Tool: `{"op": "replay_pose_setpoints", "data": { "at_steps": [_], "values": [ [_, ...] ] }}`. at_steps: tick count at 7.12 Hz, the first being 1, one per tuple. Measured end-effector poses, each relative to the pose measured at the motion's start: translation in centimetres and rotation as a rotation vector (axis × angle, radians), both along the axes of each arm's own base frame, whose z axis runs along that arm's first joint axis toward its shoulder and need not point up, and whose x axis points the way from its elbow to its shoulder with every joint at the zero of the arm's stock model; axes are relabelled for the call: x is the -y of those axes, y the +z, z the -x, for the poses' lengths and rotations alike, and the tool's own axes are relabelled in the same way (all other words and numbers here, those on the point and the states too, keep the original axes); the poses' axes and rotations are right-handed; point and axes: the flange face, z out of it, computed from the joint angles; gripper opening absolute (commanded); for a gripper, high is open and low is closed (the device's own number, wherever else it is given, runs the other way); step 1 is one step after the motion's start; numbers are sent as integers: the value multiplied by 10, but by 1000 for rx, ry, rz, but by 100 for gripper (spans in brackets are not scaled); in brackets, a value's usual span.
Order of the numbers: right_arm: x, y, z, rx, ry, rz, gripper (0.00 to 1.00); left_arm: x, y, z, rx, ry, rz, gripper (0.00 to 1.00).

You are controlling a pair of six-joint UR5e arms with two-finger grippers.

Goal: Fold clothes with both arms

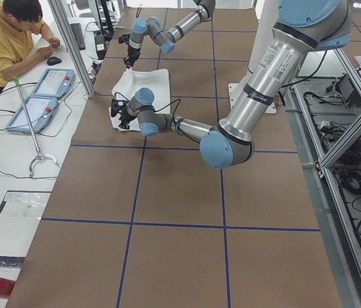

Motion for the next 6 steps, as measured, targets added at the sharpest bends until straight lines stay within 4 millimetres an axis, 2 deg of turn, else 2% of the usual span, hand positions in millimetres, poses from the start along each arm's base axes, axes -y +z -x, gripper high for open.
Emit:
{"op": "replay_pose_setpoints", "data": {
  "at_steps": [2,3,6],
  "values": [
    [-5,-12,-10,36,18,-10,81,0,-1,0,-2,-1,-1,51],
    [-23,-16,-19,83,30,-6,86,0,-1,0,-4,-2,-2,53],
    [-141,7,-25,237,25,73,88,0,-2,2,-7,-1,-7,54]
  ]
}}
